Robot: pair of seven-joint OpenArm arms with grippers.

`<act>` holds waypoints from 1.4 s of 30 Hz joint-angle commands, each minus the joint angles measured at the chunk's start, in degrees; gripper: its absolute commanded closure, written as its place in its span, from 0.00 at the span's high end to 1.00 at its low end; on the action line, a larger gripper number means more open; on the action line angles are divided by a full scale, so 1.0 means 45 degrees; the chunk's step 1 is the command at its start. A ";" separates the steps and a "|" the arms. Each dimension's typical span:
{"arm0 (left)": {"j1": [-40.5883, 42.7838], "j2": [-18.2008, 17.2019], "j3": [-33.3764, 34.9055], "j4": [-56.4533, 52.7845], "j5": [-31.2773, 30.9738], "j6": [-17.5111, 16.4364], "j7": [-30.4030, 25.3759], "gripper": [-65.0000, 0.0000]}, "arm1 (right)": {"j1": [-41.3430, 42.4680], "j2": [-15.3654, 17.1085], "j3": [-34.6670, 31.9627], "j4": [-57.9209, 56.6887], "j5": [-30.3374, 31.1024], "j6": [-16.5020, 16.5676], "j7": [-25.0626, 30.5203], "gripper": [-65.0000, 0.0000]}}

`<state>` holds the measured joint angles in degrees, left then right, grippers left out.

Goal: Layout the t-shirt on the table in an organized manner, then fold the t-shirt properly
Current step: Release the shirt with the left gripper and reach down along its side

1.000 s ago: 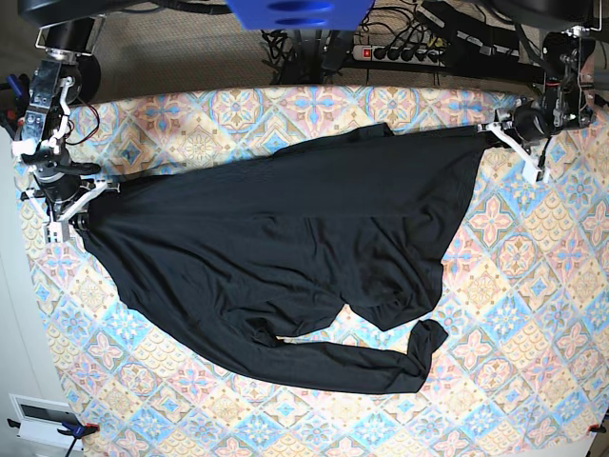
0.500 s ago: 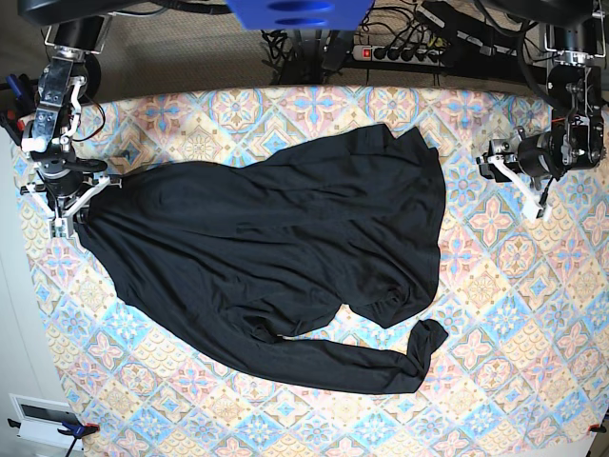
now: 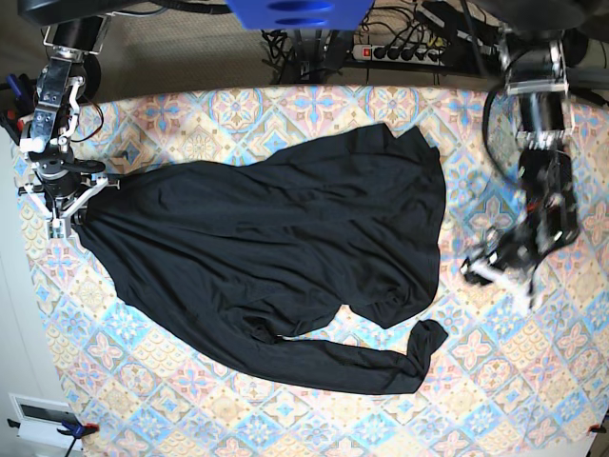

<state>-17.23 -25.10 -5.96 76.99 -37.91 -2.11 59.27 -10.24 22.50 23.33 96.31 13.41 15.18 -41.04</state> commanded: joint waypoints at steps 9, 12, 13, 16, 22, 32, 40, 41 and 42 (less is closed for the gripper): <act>-0.4287 0.2501 0.4811 -0.5319 0.2964 -0.0010 -0.4838 0.52 | 0.0136 0.0226 0.0080 0.0331 -0.0040 -0.0081 0.0299 0.00; -0.5049 0.3205 0.5436 -0.7449 0.3394 0.0010 -0.5795 0.52 | 0.0136 0.0226 0.0100 0.0351 -0.0040 -0.0081 0.0299 0.00; -0.5225 0.3381 0.5455 -0.8093 0.3414 0.0010 -0.6166 0.52 | 0.0136 0.0226 0.0100 0.0351 -0.0040 -0.0081 0.0299 0.00; -0.5518 0.3771 0.5475 -0.9441 0.3414 0.0010 -0.7202 0.52 | 0.0136 0.0226 0.0100 0.0351 -0.0040 -0.0081 0.0299 0.00; -0.5655 0.4533 0.5475 -1.0574 0.3746 0.0010 -0.7827 0.44 | 0.0136 0.0226 0.0100 0.0351 -0.0040 -0.0081 0.0299 0.00; -0.5557 0.3967 0.4947 -0.7605 0.3707 0.0049 -0.7846 0.00 | 0.0136 0.0226 0.0100 0.0351 -0.0040 -0.0081 0.0299 0.00; -0.4737 0.3185 -0.0757 -0.1431 0.3726 0.0049 -0.5014 0.00 | 0.0136 0.0206 0.0100 0.0351 -0.0040 -0.0081 0.0299 0.00; -0.4717 0.3088 -0.1167 -0.0884 0.3765 0.0029 -0.4682 0.00 | 0.0136 0.0206 0.0100 0.0351 -0.0040 -0.0081 0.0299 0.00; -0.4717 0.2951 -0.1421 -0.0533 0.3824 0.0029 -0.4486 0.00 | 0.0136 0.0206 0.0100 0.0351 -0.0040 -0.0081 0.0299 0.00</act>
<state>-36.18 -11.49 -12.51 73.49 -20.29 -1.52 41.12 -10.28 22.20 23.27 96.77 13.45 15.18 -40.95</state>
